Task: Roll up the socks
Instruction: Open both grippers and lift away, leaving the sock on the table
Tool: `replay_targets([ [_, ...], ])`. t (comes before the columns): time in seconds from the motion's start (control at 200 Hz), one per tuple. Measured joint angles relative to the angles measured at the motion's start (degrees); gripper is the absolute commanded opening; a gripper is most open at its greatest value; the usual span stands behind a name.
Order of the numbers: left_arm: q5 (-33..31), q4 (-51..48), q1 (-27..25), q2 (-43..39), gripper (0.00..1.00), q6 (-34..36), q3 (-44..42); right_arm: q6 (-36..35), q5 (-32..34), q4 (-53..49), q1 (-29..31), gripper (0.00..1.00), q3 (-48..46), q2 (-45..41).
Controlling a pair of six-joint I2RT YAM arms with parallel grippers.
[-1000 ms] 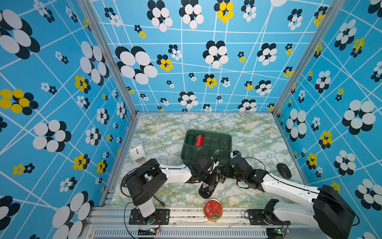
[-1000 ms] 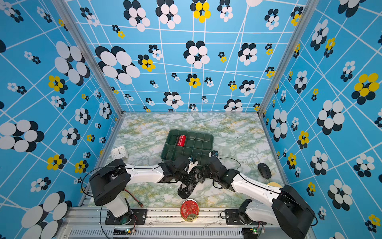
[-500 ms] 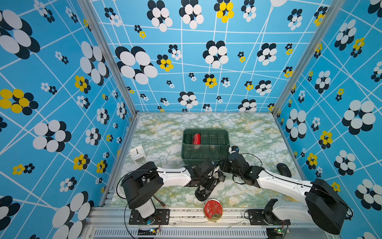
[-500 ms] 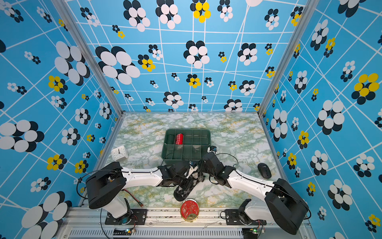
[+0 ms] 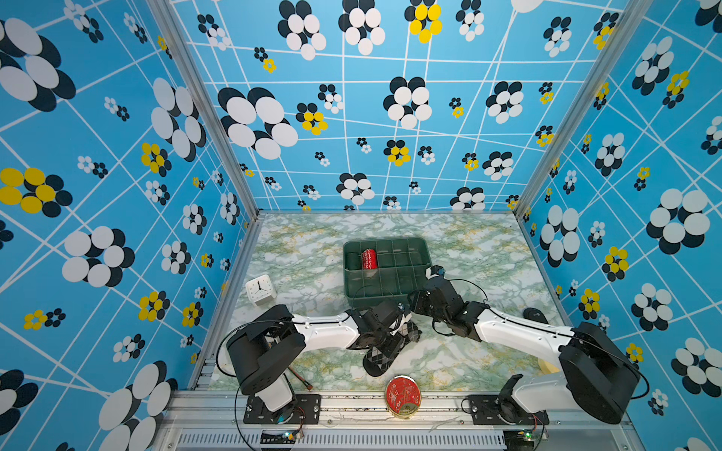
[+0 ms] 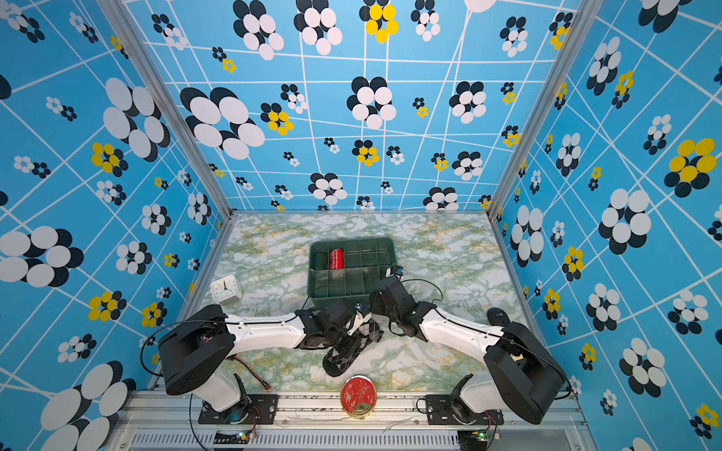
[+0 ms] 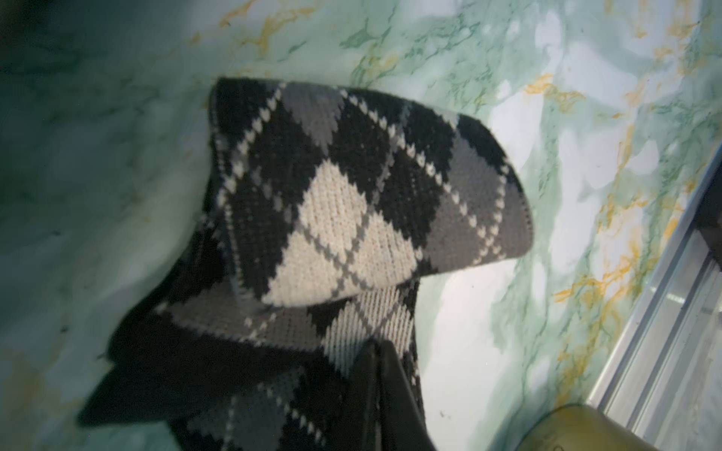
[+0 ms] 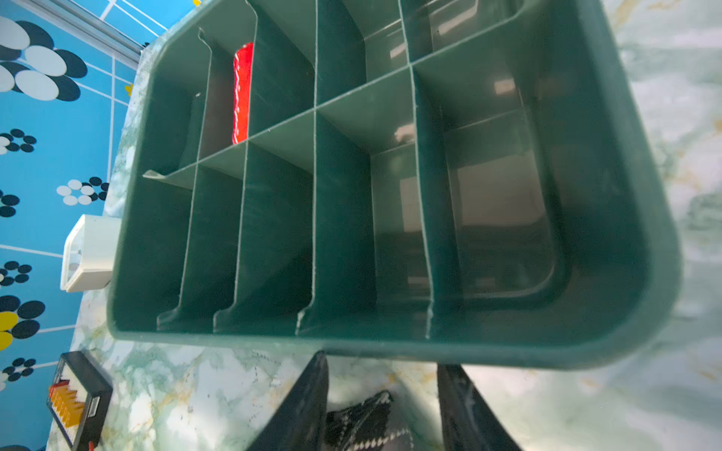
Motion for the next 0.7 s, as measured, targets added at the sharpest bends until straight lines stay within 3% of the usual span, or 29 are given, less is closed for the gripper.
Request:
replay_targets([
  [0.445,0.0,-2.1,1.5,0.0,0.10,6.1,0.9,0.0,-6.0,7.7,-4.4,0.50,5.4,9.6],
  [0.7,-0.5,-3.7,1.8,-0.4,0.10,8.0,1.2,-0.1,-9.6,9.0,-7.2,0.50,5.6,10.1],
])
